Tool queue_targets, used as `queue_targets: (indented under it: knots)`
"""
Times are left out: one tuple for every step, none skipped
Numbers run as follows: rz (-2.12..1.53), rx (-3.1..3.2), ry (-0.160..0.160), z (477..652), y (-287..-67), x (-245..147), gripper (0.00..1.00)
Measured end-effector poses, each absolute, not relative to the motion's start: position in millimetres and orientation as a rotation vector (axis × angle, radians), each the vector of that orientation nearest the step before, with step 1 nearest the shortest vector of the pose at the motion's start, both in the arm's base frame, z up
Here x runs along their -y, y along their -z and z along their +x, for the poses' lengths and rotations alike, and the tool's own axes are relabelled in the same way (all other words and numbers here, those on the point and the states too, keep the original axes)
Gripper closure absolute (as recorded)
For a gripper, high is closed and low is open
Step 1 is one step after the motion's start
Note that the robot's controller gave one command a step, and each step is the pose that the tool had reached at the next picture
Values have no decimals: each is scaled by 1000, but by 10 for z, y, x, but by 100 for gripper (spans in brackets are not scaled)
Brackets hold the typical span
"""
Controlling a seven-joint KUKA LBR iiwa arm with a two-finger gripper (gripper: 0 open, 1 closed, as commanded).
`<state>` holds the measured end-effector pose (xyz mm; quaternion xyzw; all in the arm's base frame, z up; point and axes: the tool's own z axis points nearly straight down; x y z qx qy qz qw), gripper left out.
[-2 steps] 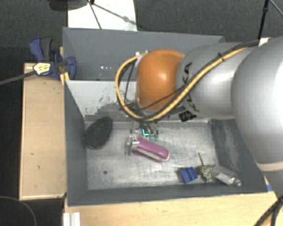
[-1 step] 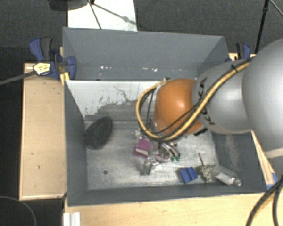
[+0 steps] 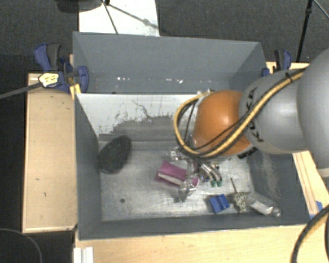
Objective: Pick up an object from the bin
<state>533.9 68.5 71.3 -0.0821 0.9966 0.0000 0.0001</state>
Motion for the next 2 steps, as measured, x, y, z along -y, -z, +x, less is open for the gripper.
queue_targets:
  knots:
    - [-254, -3133, -2, 5331, -724, -704, 100]
    - [-227, -3124, -1, 5268, -2821, -644, 100]
